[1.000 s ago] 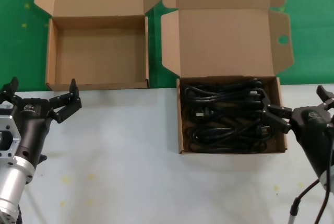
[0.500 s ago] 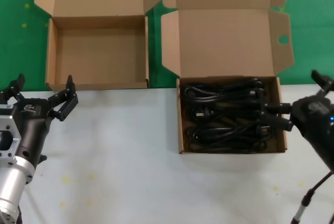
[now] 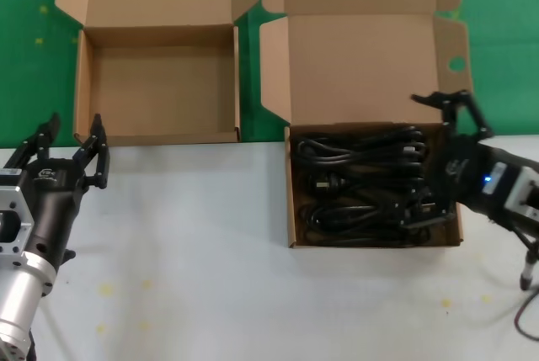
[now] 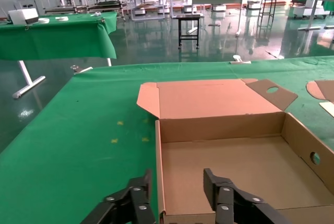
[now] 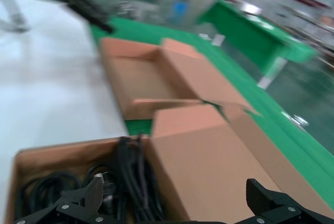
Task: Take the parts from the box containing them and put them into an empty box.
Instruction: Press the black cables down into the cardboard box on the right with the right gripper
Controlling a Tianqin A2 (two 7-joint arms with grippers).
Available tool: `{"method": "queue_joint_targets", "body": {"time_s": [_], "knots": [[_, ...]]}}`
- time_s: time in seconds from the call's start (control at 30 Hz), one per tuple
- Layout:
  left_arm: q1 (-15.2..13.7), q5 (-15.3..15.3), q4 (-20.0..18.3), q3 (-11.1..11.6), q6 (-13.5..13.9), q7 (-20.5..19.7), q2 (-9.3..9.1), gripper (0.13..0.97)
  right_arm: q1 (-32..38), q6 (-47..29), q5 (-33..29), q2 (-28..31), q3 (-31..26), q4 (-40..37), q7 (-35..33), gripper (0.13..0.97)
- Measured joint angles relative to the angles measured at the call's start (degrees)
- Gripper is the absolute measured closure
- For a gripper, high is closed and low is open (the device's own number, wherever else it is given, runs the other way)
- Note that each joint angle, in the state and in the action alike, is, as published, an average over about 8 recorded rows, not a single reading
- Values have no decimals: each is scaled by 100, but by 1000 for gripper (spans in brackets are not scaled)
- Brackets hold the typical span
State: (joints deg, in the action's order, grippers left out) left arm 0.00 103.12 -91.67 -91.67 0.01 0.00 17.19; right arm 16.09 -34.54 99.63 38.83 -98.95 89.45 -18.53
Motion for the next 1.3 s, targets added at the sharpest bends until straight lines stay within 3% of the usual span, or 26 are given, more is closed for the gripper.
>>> {"method": "queue_joint_targets", "body": {"time_s": [0.3,0.43,0.63,0.93,1.3], "knots": [[0,0,0,0,0,0,0,803,1265,-971,-767,196,-902,-378,-408,129],[0,0,0,0,0,0,0,803,1764,-1271,-1122,163,-1239,-541,-523,138],[0,0,0,0,0,0,0,884,2308,-1618,-1597,120,-1628,-712,-591,152],[0,-1,0,0,0,0,0,941,2598,-1753,-1999,92,-1837,-793,-415,242],[0,-1,0,0,0,-2,0,953,2563,-1687,-2144,89,-1863,-860,-318,449]]}}
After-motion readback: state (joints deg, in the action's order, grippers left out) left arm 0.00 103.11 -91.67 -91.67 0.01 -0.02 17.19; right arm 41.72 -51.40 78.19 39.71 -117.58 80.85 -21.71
